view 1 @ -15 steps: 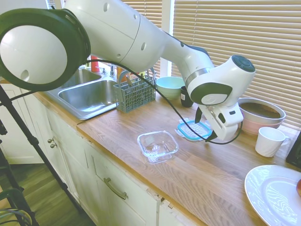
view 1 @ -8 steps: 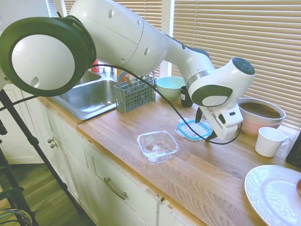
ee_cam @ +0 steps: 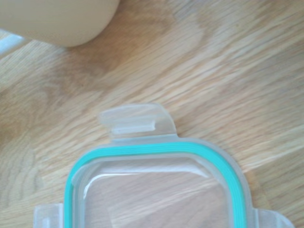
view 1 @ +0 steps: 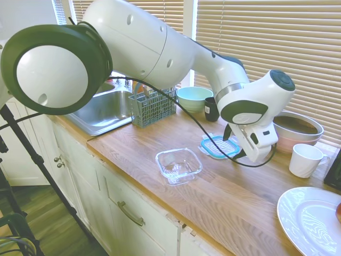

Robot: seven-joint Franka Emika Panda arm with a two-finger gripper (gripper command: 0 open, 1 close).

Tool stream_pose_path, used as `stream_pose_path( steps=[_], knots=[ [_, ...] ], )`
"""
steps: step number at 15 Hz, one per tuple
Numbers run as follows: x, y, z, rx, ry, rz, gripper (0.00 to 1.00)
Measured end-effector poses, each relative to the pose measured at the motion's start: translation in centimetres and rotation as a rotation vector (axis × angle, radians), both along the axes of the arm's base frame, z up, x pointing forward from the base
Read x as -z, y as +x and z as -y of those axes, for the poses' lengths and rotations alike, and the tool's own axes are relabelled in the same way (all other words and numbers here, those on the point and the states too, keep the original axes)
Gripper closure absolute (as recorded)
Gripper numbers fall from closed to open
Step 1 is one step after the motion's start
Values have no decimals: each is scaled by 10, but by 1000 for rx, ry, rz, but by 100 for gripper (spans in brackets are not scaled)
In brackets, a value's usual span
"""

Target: Cover the lid of the food container

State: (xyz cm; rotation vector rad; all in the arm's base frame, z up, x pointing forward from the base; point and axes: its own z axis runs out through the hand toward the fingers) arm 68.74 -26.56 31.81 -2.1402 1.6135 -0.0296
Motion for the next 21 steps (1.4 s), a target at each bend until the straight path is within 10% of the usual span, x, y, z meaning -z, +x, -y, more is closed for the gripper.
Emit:
stream_pose_path(
  steps=[21],
  knots=[
    [16,-15,31,-16,39,43,100]
  ],
)
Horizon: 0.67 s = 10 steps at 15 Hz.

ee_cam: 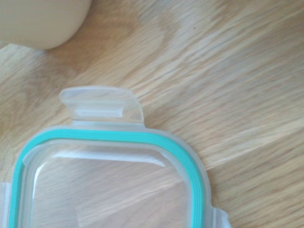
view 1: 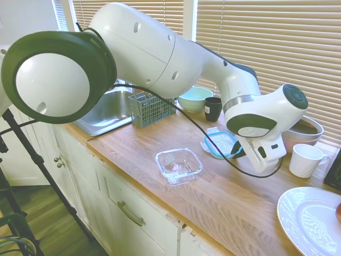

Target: Cover the lid of the food container

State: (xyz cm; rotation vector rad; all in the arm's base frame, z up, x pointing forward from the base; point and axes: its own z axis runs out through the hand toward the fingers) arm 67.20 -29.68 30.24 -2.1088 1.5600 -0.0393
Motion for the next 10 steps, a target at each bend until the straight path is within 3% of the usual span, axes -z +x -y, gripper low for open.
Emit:
stream_pose_path(
  steps=[4,10],
  knots=[
    [-17,-13,8,9,-28,19,100],
    [-88,-44,11,29,-58,75,100]
  ],
)
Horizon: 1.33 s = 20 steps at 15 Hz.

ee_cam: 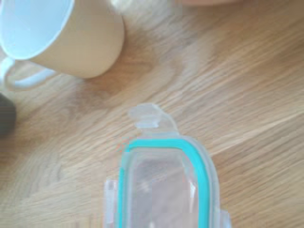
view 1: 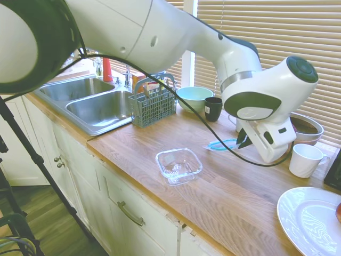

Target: Cover the lid of the food container

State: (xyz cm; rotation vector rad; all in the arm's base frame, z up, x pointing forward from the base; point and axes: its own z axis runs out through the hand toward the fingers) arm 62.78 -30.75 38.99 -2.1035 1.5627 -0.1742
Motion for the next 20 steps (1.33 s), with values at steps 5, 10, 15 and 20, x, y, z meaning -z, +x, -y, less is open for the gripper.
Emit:
stream_pose_path(
  steps=[5,10,15,20],
  knots=[
    [-47,-34,3,18,-21,35,100],
    [-87,-77,3,34,-37,63,100],
    [-95,-142,-13,39,-24,80,100],
    [-90,-191,-34,48,-25,96,100]
  ],
)
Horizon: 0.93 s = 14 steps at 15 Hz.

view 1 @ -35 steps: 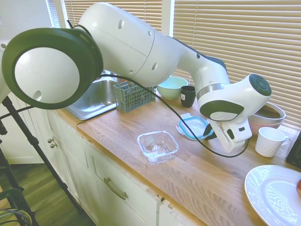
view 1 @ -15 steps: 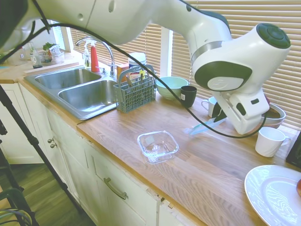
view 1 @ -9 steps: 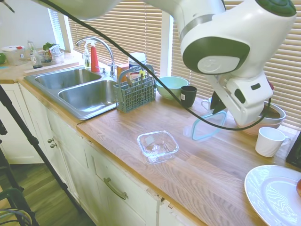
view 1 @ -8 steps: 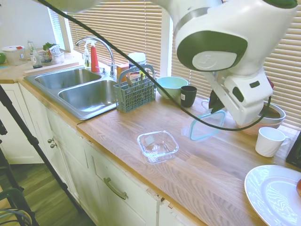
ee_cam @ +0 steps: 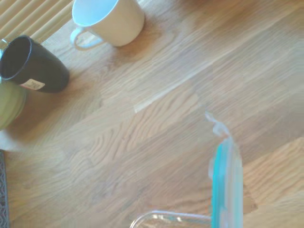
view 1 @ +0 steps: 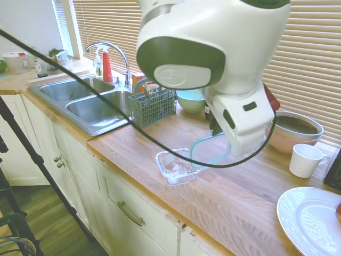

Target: Cover the lid of the food container

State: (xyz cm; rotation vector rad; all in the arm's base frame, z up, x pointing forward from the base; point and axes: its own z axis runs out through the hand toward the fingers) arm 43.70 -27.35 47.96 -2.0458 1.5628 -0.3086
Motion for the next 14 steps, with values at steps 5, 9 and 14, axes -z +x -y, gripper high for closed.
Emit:
stream_pose_path(
  steps=[5,9,14],
  knots=[
    [10,-21,-5,9,-5,7,100],
    [13,-32,-9,-3,-8,12,100],
    [0,-26,-29,-38,-33,12,100]
  ],
)
